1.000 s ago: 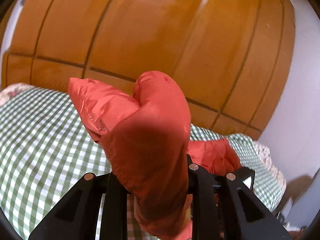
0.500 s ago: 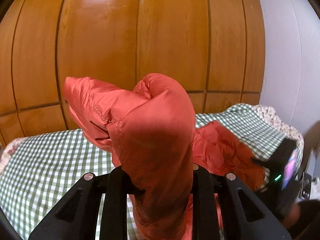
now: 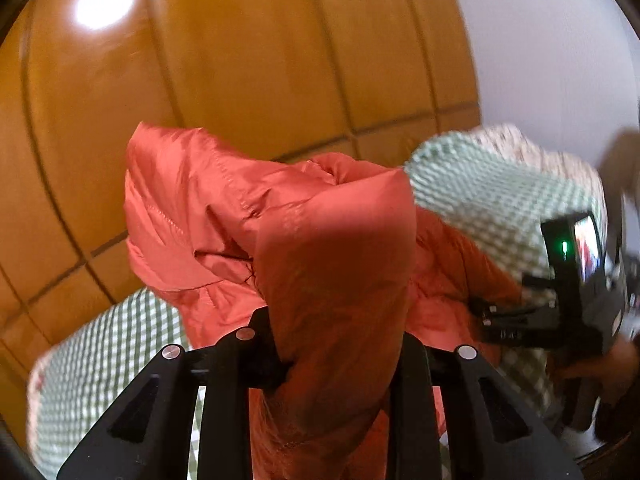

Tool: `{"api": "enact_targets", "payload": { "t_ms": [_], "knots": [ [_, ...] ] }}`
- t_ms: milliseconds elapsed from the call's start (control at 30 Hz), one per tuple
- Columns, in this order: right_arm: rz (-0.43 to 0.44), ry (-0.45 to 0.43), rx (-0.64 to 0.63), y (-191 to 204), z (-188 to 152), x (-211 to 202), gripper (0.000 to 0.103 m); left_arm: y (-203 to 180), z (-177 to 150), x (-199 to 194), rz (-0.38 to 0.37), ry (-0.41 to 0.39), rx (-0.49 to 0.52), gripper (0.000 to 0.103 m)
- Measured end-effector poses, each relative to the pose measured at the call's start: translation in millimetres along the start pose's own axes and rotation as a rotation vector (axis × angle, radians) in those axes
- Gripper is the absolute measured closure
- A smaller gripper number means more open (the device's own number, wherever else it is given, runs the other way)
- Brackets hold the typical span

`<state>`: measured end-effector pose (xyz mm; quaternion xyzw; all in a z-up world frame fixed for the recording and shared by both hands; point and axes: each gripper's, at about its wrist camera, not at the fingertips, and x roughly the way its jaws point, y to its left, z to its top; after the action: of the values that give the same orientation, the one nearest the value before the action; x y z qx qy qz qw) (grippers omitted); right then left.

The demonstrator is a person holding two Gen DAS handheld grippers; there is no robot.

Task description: Fold small clothes

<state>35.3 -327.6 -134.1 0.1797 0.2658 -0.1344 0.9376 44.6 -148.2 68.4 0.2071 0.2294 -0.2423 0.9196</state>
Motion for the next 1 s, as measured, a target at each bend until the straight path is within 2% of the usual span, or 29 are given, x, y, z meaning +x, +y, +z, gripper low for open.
{"api": "enact_targets", "payload": {
  "t_ms": [267, 400, 567, 633, 733, 833, 1000],
  "knots": [
    [0.047, 0.004, 0.037, -2, -8, 2, 0.002, -56, -10, 18, -0.032, -0.001, 0.212, 0.078],
    [0.066, 0.016, 0.03, -3, -6, 3, 0.002, -79, -20, 38, -0.069, 0.024, 0.301, 0.07],
    [0.105, 0.059, 0.0, -13, -1, -5, 0.002, -84, -25, 51, -0.1, 0.047, 0.29, 0.061],
    [0.091, 0.032, 0.014, -22, 4, -17, 0.002, -84, -28, 51, -0.119, 0.043, 0.286, 0.055],
    [0.057, -0.056, 0.084, -38, 19, -46, 0.002, -84, -31, 49, -0.134, 0.039, 0.283, 0.053],
    [0.166, -0.133, 0.083, -34, 45, -73, 0.002, -83, -32, 48, -0.138, 0.033, 0.272, 0.053],
    [0.322, -0.186, -0.157, 26, 87, -92, 0.002, -82, -32, 49, -0.133, 0.025, 0.28, 0.053]
  ]
}}
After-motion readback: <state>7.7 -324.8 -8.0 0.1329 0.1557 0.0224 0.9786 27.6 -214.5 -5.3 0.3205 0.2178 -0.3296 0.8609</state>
